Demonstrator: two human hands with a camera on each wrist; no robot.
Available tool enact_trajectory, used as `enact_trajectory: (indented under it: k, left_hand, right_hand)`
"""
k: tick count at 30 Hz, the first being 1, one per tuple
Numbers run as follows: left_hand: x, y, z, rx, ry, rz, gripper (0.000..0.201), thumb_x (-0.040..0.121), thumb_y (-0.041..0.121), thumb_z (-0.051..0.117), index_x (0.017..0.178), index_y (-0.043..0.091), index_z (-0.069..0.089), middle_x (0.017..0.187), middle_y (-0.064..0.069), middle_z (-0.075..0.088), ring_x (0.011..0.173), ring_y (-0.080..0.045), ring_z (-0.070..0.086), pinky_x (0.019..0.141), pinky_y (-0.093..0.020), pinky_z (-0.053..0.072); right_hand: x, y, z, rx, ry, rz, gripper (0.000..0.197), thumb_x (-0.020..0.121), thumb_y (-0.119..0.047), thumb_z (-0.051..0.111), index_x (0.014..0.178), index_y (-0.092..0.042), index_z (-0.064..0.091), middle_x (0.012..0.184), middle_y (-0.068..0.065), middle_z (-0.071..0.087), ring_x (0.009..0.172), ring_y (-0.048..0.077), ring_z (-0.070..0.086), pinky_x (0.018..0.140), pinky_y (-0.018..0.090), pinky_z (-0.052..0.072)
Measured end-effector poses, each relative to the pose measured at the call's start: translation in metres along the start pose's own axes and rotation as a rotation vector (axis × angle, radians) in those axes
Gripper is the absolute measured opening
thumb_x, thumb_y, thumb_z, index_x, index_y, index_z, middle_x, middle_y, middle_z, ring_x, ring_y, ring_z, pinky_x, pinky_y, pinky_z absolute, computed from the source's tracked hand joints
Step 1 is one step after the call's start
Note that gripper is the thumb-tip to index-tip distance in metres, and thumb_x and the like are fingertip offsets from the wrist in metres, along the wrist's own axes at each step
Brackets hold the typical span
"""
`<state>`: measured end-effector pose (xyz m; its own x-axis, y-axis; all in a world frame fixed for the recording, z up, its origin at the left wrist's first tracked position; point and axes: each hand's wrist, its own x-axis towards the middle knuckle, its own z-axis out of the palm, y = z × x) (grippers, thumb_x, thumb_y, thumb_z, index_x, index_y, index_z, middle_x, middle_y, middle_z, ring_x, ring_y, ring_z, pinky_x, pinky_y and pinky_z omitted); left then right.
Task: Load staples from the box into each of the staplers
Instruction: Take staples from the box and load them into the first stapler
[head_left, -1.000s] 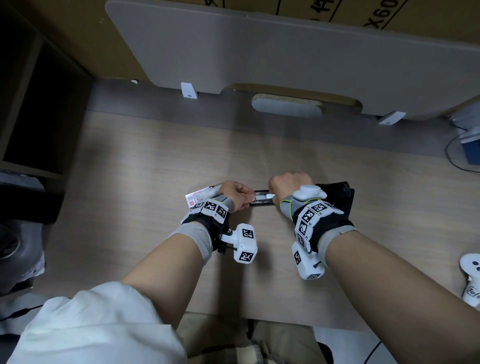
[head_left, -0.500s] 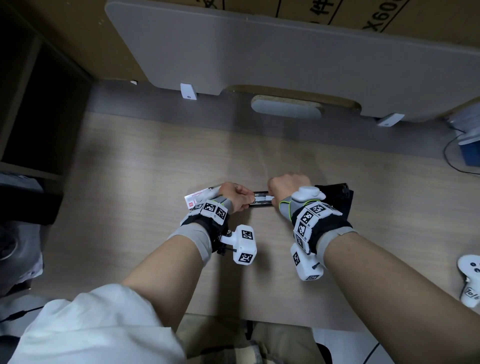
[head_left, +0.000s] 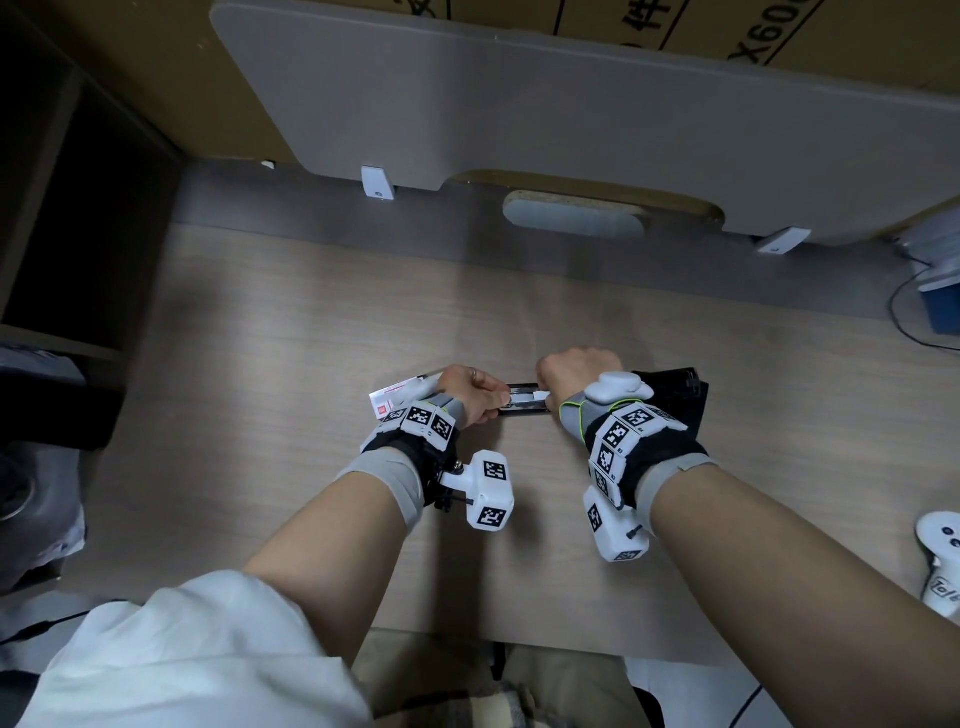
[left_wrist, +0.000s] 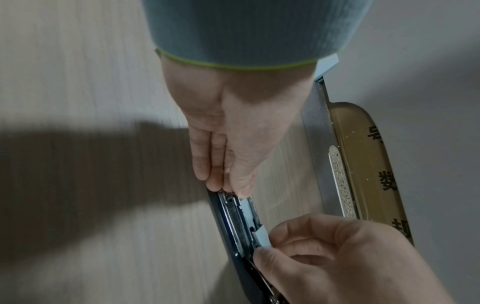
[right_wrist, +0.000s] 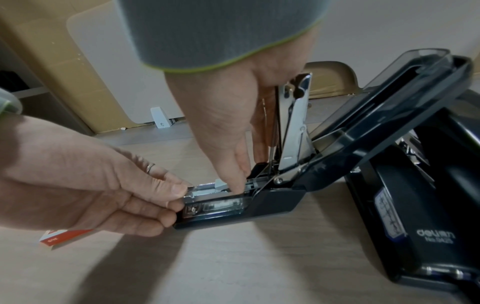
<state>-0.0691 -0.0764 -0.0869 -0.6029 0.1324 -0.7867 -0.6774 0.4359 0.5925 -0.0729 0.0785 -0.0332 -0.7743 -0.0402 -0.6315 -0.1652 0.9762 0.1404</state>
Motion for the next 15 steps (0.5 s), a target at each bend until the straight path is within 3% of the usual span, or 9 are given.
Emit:
enact_trajectory:
  k: [7, 10, 15]
  left_hand:
    - [-0.0003, 0.0006, -0.0006, -0.003, 0.006, 0.009, 0.014, 0.087, 0.006, 0.071, 0.100, 0.000, 0.072, 0.068, -0.005, 0.064, 0.058, -0.013, 0.057, 0.058, -0.020, 0.052]
    - [0.0004, 0.0005, 0.0002, -0.004, 0.008, 0.001, 0.015, 0.087, 0.006, 0.071, 0.100, 0.000, 0.072, 0.067, -0.004, 0.064, 0.058, -0.013, 0.057, 0.057, -0.019, 0.052]
    - [0.0010, -0.0001, -0.0004, -0.004, 0.005, 0.006, 0.015, 0.088, 0.005, 0.070, 0.102, -0.001, 0.072, 0.066, -0.004, 0.063, 0.056, -0.012, 0.056, 0.053, -0.016, 0.051]
  right_hand:
    - [-0.0015, -0.0024, 0.0011, -0.012, 0.007, 0.022, 0.024, 0.089, -0.009, 0.052, 0.101, -0.019, 0.070, 0.096, 0.002, 0.069, 0.071, 0.024, 0.051, 0.063, 0.025, 0.035]
    - [-0.0021, -0.0018, 0.0000, -0.025, 0.013, 0.012, 0.024, 0.088, -0.009, 0.053, 0.103, -0.019, 0.069, 0.098, 0.003, 0.069, 0.074, 0.025, 0.054, 0.064, 0.026, 0.036]
    - [-0.0008, -0.0015, -0.0016, 0.022, -0.005, 0.008, 0.026, 0.090, -0.011, 0.052, 0.108, -0.020, 0.068, 0.108, 0.004, 0.069, 0.093, 0.027, 0.064, 0.067, 0.027, 0.037]
